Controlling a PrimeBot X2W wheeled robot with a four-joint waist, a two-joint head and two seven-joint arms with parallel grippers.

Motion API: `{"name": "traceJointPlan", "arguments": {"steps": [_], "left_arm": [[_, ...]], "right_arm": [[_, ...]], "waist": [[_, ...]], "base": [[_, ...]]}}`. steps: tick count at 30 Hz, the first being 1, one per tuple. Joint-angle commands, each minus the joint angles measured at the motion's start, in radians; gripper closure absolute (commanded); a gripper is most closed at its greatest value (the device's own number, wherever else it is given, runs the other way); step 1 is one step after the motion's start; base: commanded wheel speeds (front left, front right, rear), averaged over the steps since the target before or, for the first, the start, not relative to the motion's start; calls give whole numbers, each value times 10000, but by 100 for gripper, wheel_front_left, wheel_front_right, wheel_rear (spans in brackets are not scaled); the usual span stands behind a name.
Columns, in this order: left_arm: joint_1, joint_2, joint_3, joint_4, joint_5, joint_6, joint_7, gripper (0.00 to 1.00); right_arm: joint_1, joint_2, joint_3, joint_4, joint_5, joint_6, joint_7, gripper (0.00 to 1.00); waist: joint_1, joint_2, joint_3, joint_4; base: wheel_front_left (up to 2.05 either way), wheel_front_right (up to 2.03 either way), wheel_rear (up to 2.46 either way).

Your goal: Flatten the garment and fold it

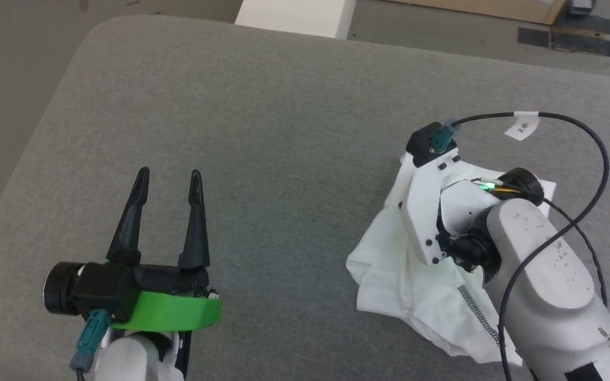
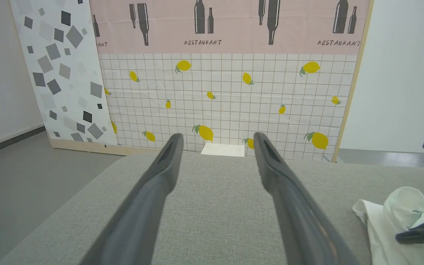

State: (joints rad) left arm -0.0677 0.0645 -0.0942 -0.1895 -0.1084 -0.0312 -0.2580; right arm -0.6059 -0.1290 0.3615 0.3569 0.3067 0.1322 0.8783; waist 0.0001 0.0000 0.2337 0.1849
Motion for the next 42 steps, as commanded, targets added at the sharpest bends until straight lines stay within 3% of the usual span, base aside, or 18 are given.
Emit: {"name": "traceJointPlan", "arguments": {"steps": [1,3,4,5,9,15,21,24,29,35,42], "left_arm": [[-177,-64,-27,-58,-90,-63,-38,0],[-197,-83,-49,-103,-94,-80,-38,0],[-202,-91,-51,-127,-90,-87,-38,0],[-202,-97,-49,-141,-86,-92,-38,0],[-133,-110,31,-148,-20,-129,-38,0],[19,-114,174,-19,118,-282,-38,0],[212,-46,371,9,259,-394,-38,0],[329,-37,509,-87,315,-380,-38,0],[444,-40,595,-285,409,-391,-38,0],[394,-49,574,-347,534,-428,-38,0],[285,-71,494,-279,559,-424,-38,0]], "right_arm": [[-129,130,-74,295,-105,-15,-176,100],[-162,250,-105,723,-324,-15,-442,100],[-185,305,-78,936,-433,-15,-588,76],[-215,338,-8,1073,-511,-15,-705,0],[-412,541,390,1316,-325,-15,-1277,0],[-698,668,1003,536,568,-15,-2160,0],[-171,-60,56,-1041,667,-15,-2904,0],[610,-670,-950,-1707,-153,-15,-2747,0],[2348,-998,-2192,-2391,-1148,-15,-1963,0],[3680,-470,-2584,-2600,-1215,-15,-1253,0],[3683,0,-2306,-1919,-1228,-15,-1311,0]], "waist": [[-1,0,211,280],[-1,0,233,322],[-1,0,236,326],[-1,0,231,325],[-1,0,102,131],[-1,0,-306,-459],[-1,0,-772,-1236],[-1,0,-892,-1588],[-1,0,-892,-1846],[-1,0,-624,-1871],[-1,0,-328,-1594]], "base": [[0,0,0],[0,0,0],[0,0,0],[0,0,0],[0,0,0],[0,0,0],[0,0,0],[0,0,0],[0,0,0],[0,0,0],[0,0,0]]}}
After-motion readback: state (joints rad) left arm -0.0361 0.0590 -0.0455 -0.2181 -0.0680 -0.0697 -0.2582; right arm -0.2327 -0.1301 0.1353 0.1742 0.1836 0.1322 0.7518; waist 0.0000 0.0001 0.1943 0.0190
